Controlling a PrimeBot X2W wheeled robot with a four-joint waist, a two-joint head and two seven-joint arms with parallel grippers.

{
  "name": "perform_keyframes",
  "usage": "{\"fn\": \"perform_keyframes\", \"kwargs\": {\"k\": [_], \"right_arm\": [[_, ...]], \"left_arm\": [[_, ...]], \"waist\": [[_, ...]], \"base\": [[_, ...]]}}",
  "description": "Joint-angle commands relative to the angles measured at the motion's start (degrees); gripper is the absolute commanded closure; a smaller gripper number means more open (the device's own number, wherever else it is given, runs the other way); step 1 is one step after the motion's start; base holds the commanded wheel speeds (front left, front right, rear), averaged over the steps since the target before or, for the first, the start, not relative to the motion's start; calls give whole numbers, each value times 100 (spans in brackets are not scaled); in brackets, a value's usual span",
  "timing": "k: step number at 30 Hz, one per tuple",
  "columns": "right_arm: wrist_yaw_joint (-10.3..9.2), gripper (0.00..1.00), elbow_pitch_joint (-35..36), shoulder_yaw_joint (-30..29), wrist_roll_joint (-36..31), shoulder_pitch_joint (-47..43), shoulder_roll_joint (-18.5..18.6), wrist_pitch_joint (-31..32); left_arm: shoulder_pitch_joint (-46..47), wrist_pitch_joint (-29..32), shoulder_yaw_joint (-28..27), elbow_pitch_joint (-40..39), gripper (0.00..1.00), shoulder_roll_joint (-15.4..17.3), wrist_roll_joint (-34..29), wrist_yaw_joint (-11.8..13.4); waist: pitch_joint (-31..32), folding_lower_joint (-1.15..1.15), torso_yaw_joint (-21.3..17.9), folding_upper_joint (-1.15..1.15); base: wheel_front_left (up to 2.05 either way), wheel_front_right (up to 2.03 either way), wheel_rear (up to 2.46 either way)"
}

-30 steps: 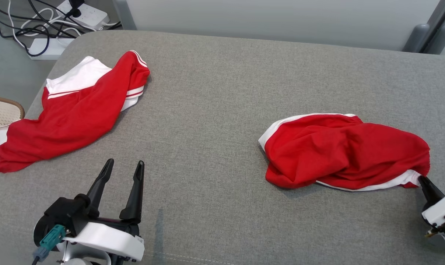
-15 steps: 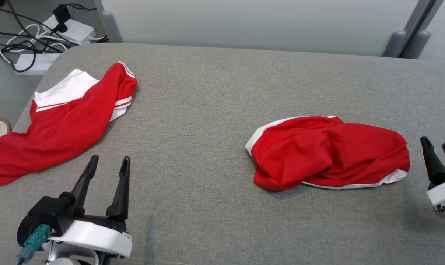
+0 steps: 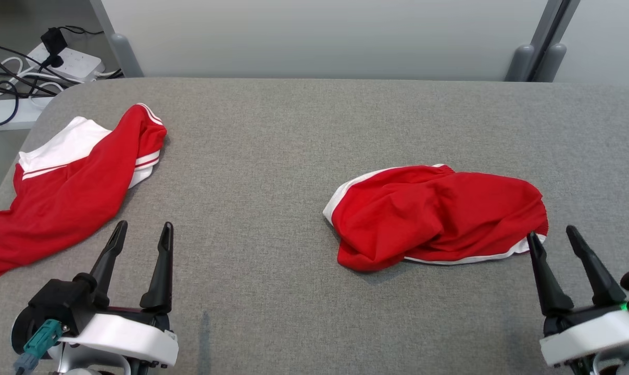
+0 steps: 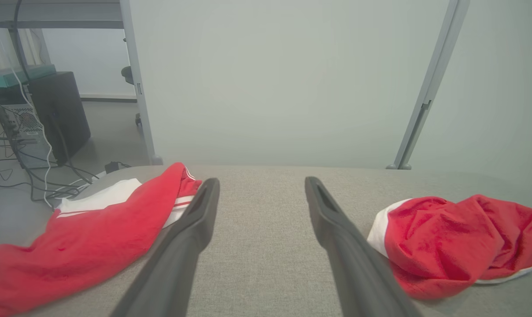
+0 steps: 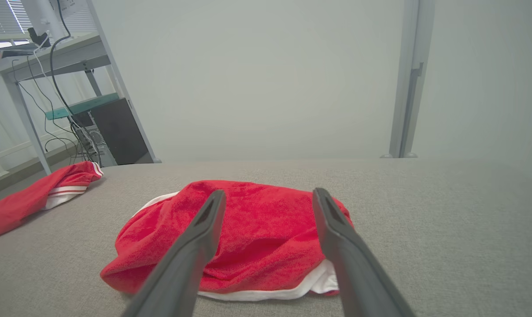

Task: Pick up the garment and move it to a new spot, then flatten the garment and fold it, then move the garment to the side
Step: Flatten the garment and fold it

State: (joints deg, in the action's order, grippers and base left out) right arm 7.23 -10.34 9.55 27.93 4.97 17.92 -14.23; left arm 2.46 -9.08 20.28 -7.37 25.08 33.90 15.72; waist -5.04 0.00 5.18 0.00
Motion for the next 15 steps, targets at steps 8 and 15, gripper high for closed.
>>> {"fn": "perform_keyframes", "kwargs": {"k": [8, 15], "right_arm": [[25, 0, 813, -82, -602, -582, -340, 168], [25, 0, 669, 461, -751, 16, 37, 372]], "left_arm": [[41, -7, -303, -142, 0, 210, 30, 129], [211, 32, -86, -116, 0, 119, 1, 15]], "waist": [[63, 0, -47, 0], [102, 0, 418, 0]], "base": [[0, 0, 0], [0, 0, 0]]}}
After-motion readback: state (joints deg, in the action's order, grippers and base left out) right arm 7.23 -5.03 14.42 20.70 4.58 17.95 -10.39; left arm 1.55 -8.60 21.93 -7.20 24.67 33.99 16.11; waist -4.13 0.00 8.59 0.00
